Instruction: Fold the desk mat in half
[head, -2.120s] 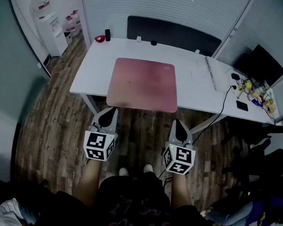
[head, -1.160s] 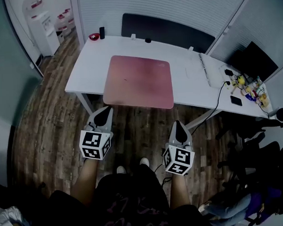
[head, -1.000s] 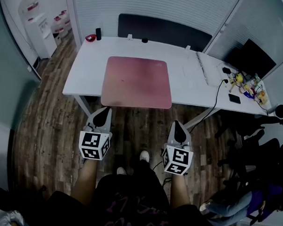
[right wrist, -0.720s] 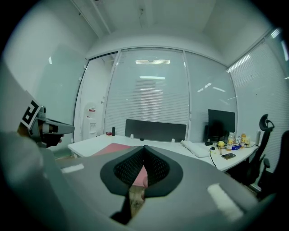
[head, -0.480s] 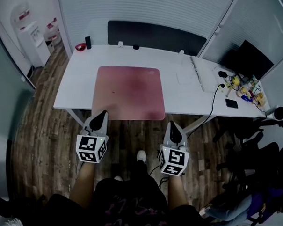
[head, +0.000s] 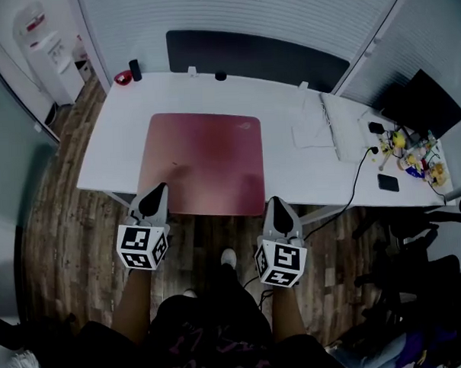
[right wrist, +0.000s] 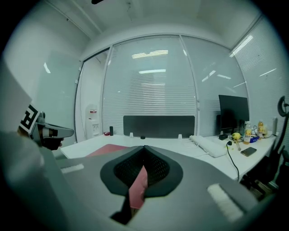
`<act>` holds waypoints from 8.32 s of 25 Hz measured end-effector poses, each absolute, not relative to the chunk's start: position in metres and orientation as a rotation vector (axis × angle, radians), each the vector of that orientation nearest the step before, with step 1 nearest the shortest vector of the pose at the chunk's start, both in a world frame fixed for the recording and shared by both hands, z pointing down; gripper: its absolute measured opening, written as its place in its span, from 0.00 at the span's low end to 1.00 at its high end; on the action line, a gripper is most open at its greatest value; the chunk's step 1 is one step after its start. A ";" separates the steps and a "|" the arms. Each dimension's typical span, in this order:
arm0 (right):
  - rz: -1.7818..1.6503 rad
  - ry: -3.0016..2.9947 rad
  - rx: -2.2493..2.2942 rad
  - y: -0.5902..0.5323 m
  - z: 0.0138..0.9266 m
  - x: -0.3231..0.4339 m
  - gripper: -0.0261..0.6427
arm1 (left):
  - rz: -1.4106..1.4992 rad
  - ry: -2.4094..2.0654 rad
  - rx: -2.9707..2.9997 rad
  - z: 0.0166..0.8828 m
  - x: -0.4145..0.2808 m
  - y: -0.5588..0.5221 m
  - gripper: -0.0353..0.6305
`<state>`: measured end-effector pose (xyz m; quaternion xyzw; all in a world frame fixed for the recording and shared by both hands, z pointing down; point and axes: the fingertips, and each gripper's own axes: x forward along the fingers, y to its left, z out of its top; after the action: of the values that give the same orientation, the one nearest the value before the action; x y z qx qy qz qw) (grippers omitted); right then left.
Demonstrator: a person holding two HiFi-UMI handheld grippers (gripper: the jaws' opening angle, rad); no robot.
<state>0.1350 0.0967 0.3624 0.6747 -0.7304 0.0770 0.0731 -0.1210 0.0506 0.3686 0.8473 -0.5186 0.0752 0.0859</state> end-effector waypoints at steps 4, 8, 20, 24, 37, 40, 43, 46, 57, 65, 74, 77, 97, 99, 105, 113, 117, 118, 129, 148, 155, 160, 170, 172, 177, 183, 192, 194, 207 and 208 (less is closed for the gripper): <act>0.288 -2.237 1.987 0.062 0.371 0.145 0.05 | 0.230 -1.569 2.479 0.375 -0.112 0.025 0.06; 0.312 -2.274 1.947 0.026 0.375 0.158 0.05 | 0.275 -1.619 2.450 0.378 -0.103 0.000 0.06; 0.401 -2.378 1.849 -0.042 0.391 0.178 0.05 | 0.339 -1.679 2.396 0.382 -0.074 -0.051 0.06; 0.407 -2.386 1.826 -0.050 0.393 0.179 0.05 | 0.363 -1.699 2.390 0.380 -0.071 -0.056 0.06; 0.413 -2.380 1.849 -0.055 0.383 0.159 0.05 | 0.293 -1.678 2.451 0.358 -0.091 -0.067 0.06; 0.381 -2.366 1.872 -0.054 0.374 0.151 0.05 | 0.268 -1.666 2.465 0.353 -0.103 -0.072 0.06; 0.347 -2.348 1.909 -0.054 0.366 0.144 0.05 | 0.237 -1.650 2.487 0.346 -0.113 -0.077 0.06; 0.325 -2.339 1.940 -0.053 0.357 0.135 0.05 | 0.204 -1.632 2.520 0.337 -0.123 -0.082 0.06; 0.314 -2.305 1.966 -0.054 0.357 0.110 0.05 | 0.182 -1.579 2.542 0.338 -0.143 -0.091 0.06; 0.345 -2.265 1.930 -0.046 0.380 0.104 0.05 | 0.233 -1.533 2.531 0.364 -0.141 -0.085 0.06; 0.435 -2.212 1.888 -0.036 0.426 0.101 0.05 | 0.325 -1.492 2.476 0.413 -0.142 -0.076 0.06; 0.460 -2.194 1.874 -0.032 0.441 0.101 0.05 | 0.349 -1.481 2.446 0.431 -0.144 -0.071 0.06; 0.649 -2.127 1.756 -0.001 0.524 0.085 0.05 | 0.425 -1.471 2.286 0.514 -0.157 -0.038 0.06; 0.648 -2.128 1.739 0.002 0.529 0.082 0.05 | 0.423 -1.463 2.278 0.519 -0.158 -0.034 0.06; 0.660 -2.110 1.687 0.017 0.548 0.076 0.05 | 0.462 -1.442 2.244 0.543 -0.160 -0.016 0.06; 0.658 -2.067 1.632 0.038 0.569 0.078 0.05 | 0.563 -1.398 2.265 0.562 -0.160 0.002 0.06; 0.660 -2.059 1.617 0.041 0.574 0.076 0.05 | 0.574 -1.378 2.252 0.571 -0.161 0.005 0.06; 0.663 -2.056 1.617 0.041 0.575 0.076 0.05 | 0.578 -1.374 2.250 0.573 -0.161 0.006 0.06; 0.421 -2.040 1.395 0.050 0.583 0.069 0.21 | 0.937 -1.303 2.486 0.571 -0.147 0.013 0.06; -0.023 -1.886 1.070 0.058 0.609 0.059 0.54 | 1.520 -1.150 2.702 0.612 -0.134 0.036 0.42; -0.082 -1.866 1.105 0.051 0.602 0.062 0.51 | 1.531 -1.156 2.722 0.608 -0.131 0.036 0.40; -0.102 -1.861 1.116 0.045 0.597 0.064 0.48 | 1.530 -1.148 2.738 0.601 -0.131 0.042 0.37; -0.103 -1.861 1.094 0.044 0.598 0.062 0.48 | 1.711 -1.056 2.763 0.616 -0.127 0.044 0.36; -0.114 -1.852 1.085 0.044 0.601 0.061 0.48 | 1.758 -1.039 2.773 0.622 -0.126 0.044 0.40; -0.179 -1.827 1.084 0.040 0.604 0.062 0.49 | 1.854 -1.094 2.785 0.629 -0.126 0.038 0.41; -0.183 -1.829 1.085 0.038 0.602 0.064 0.47 | 1.838 -1.182 2.799 0.620 -0.125 0.030 0.35; -0.194 -1.878 1.035 0.047 0.589 0.057 0.35 | 1.795 -1.112 2.850 0.605 -0.125 0.042 0.29; -0.194 -1.889 1.026 0.050 0.587 0.055 0.30 | 1.791 -1.104 2.851 0.603 -0.124 0.045 0.25; -0.270 -1.943 0.889 0.047 0.551 0.047 0.11 | 1.708 -0.975 2.877 0.567 -0.124 0.047 0.09; -0.278 -1.942 0.878 0.046 0.547 0.047 0.10 | 1.708 -0.962 2.884 0.562 -0.124 0.045 0.09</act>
<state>0.0468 0.0462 0.5466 0.3594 -0.7945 -0.1137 0.4761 -0.1243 0.0449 0.5618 0.8147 -0.2717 0.4826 -0.1718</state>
